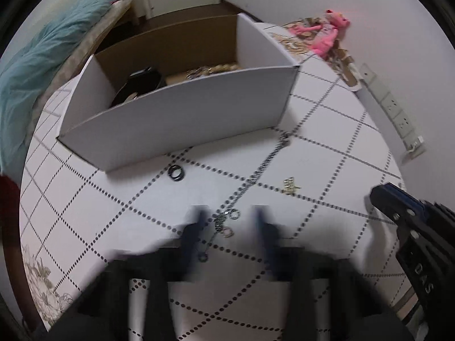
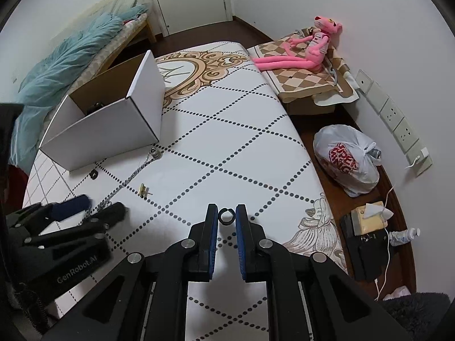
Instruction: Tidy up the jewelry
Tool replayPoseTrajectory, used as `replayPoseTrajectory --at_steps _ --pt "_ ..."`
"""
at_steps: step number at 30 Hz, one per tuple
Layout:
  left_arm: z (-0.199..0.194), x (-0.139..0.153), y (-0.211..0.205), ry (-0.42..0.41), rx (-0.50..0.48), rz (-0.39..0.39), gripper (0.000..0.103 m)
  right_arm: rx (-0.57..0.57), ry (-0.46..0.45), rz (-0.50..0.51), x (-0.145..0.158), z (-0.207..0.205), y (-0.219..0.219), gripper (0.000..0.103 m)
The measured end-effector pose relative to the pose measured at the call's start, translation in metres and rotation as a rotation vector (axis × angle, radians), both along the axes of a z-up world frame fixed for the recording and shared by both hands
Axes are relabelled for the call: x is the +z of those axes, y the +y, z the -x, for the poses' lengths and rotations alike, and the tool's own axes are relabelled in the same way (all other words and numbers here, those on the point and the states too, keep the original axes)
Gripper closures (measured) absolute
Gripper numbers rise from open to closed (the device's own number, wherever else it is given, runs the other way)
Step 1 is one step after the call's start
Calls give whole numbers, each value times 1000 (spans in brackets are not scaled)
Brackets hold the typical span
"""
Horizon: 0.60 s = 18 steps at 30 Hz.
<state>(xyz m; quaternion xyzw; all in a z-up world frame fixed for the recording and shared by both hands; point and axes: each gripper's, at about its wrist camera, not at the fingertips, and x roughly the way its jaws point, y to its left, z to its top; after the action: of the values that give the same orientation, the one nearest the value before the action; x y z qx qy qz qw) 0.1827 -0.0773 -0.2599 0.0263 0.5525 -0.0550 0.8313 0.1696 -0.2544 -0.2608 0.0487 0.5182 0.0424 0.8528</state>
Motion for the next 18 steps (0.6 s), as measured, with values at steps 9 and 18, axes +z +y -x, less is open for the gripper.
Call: replayPoseTrajectory --at_steps 9,18 --pt "14 24 21 -6 45 130 100 -3 -30 -48 20 2 -1 90" --pt "19 95 50 -118 79 203 101 21 -89 -150 71 -6 0 90"
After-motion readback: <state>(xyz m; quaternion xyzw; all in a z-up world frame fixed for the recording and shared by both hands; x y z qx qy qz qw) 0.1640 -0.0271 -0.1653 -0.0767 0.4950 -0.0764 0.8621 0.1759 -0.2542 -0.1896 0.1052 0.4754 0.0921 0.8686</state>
